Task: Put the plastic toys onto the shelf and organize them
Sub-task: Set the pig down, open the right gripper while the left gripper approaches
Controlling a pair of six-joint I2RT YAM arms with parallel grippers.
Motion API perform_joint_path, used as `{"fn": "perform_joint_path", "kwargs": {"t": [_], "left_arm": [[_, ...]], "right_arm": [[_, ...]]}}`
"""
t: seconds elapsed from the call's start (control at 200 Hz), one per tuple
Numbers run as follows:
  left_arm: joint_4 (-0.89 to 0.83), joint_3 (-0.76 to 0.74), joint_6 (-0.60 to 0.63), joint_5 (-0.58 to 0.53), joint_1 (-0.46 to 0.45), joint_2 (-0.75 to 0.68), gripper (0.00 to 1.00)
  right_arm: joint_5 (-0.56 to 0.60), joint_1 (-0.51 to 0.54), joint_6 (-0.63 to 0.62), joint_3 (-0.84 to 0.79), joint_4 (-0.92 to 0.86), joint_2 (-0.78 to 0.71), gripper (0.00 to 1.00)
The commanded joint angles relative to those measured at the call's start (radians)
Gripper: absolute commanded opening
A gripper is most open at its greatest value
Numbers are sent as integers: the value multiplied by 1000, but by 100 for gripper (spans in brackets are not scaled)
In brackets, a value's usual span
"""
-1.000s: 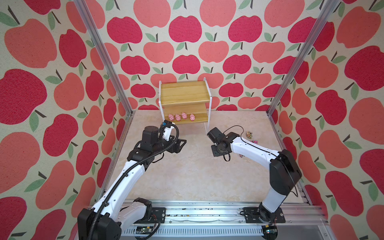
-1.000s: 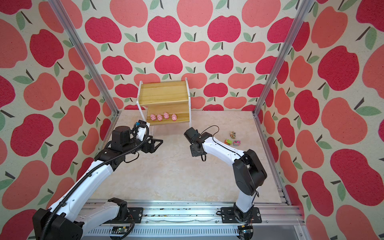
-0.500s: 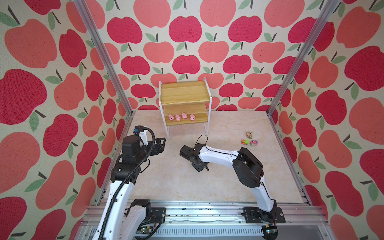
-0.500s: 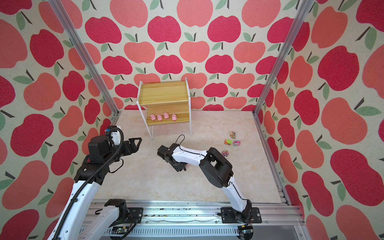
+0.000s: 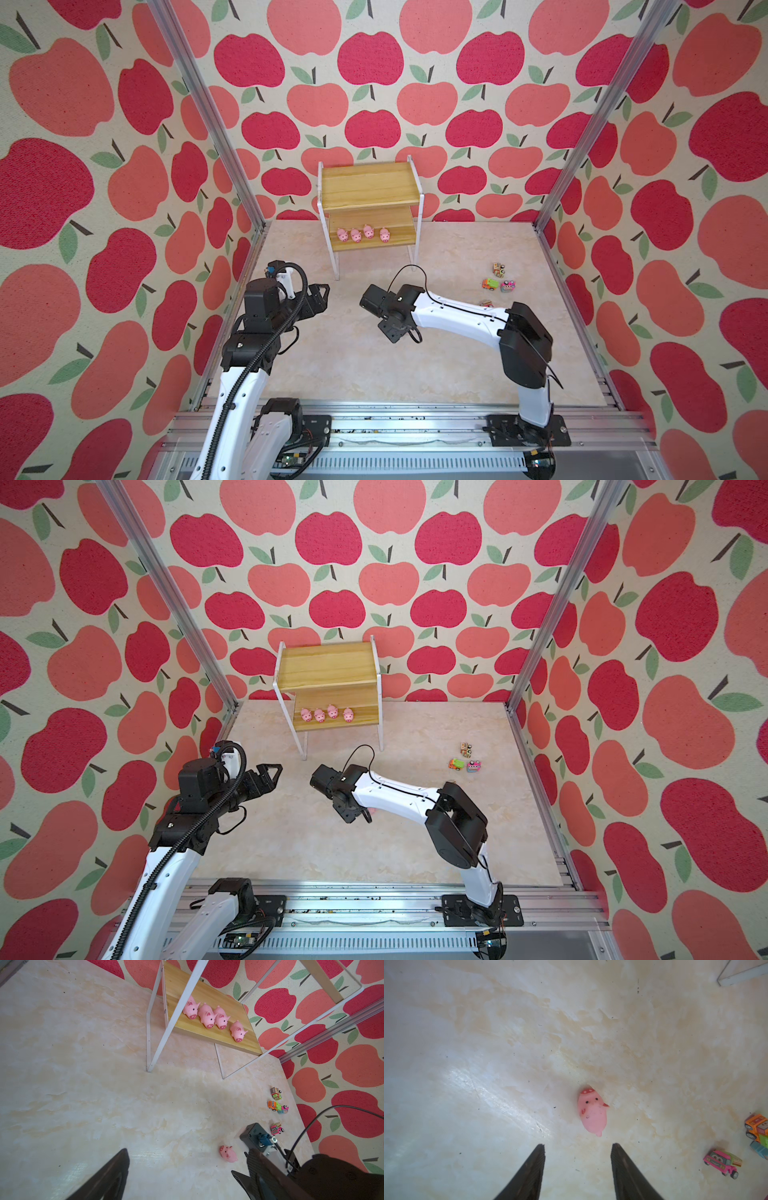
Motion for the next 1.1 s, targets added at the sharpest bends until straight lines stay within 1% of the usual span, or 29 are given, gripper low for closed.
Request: {"fn": "perform_joint_path", "kwargs": {"t": [0.0,0.11,0.15,0.2,0.26,0.355,0.465,0.595,0.75,0.905,1.096], "left_arm": [[-58,23,70,1,-59,41,93],[-68,52,129,-63,-178,93,94],[-64,58,150,-80,-222,112,94],[-53,63,176,-115,-276,131,98],[-34,62,205,-141,-332,145,100],[-2,63,235,-168,-389,175,99],[27,69,252,-201,-434,213,99],[64,67,250,-227,-458,239,99],[125,45,245,-216,-473,238,99],[165,32,261,-195,-510,251,99],[209,15,285,-199,-566,299,100]], "right_arm": [[-73,-64,75,-136,104,-90,55],[-147,-112,109,-283,239,-167,59],[-179,-128,116,-334,288,-190,63],[-207,-142,115,-378,333,-210,69],[-214,-148,112,-420,374,-223,75],[-209,-151,107,-475,434,-227,81],[-210,-157,111,-507,473,-213,82],[-184,-165,109,-522,484,-188,81],[-169,-187,99,-552,515,-181,81],[-144,-212,77,-580,516,-192,81],[-168,-250,70,-624,579,-207,81]]}}
